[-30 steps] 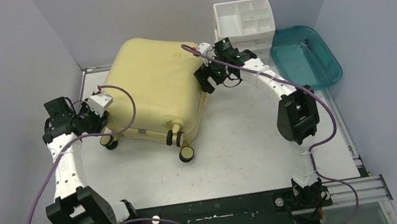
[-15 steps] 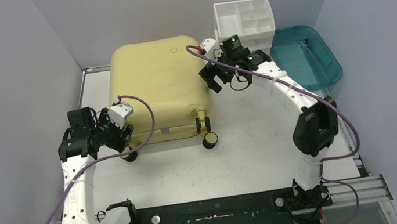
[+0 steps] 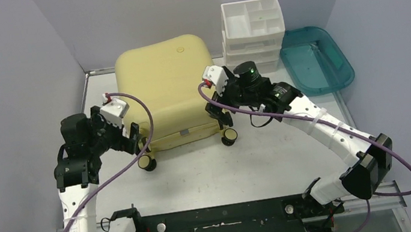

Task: Open, take out, and arrange the luggage
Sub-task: Adjust the luggage at the center of the board.

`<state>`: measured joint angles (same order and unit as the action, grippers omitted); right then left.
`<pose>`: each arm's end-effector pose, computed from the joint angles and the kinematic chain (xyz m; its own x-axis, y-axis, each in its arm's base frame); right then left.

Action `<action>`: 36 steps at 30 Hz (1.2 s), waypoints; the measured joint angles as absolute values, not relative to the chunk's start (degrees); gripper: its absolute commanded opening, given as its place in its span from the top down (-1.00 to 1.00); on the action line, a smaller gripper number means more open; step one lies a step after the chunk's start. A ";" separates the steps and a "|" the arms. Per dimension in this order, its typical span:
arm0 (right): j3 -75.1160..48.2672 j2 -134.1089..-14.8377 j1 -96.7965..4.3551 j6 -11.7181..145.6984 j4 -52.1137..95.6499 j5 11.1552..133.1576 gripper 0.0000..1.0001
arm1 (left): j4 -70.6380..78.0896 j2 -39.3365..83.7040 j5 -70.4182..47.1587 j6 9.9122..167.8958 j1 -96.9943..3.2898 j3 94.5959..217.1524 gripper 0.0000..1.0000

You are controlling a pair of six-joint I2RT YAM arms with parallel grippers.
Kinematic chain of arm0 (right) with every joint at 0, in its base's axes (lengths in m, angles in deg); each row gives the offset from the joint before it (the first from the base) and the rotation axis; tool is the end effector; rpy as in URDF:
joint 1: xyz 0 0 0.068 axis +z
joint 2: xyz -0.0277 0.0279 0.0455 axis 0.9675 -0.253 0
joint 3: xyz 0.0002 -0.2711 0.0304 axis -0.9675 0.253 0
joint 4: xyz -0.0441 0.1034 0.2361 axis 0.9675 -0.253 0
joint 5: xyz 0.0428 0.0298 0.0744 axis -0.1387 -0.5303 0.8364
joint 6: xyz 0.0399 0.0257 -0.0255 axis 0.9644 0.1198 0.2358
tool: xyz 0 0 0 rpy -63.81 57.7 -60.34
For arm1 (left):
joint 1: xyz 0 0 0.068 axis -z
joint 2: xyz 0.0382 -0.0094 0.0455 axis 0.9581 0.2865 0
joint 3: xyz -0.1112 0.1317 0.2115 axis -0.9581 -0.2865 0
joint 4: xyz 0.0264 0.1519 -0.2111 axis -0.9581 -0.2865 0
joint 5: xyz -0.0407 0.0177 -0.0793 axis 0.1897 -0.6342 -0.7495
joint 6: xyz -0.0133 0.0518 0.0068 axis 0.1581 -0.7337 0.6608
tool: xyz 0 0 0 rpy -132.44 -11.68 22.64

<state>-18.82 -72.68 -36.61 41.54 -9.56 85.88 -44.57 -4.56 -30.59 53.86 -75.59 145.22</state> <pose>0.2310 0.2019 0.3865 -0.1069 -0.4672 -0.8776 -0.9103 0.4011 -0.1026 0.1598 -0.0101 0.3667 -0.3656 0.3401 -0.8664 0.5371 0.8373 0.1021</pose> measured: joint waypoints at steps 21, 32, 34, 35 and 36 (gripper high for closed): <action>-5.40 -77.33 -44.10 45.91 2.77 63.11 -1.00 | -38.78 -3.57 -16.71 57.77 -79.20 140.85 -0.95; -8.25 -79.78 -53.76 43.60 -0.71 67.24 -1.00 | -34.89 -2.55 -13.08 60.99 -80.12 140.94 -0.95; -8.86 -79.08 -53.26 43.29 -1.78 67.37 -1.00 | -33.64 -0.86 -10.46 62.30 -80.58 141.57 -0.95; -9.40 -78.69 -52.98 43.23 -2.17 67.37 -1.00 | -33.01 0.32 -9.26 62.84 -80.99 142.07 -0.95; -10.10 -78.30 -52.74 43.20 -2.46 67.39 -1.00 | -32.46 1.58 -8.43 63.43 -81.30 142.77 -0.95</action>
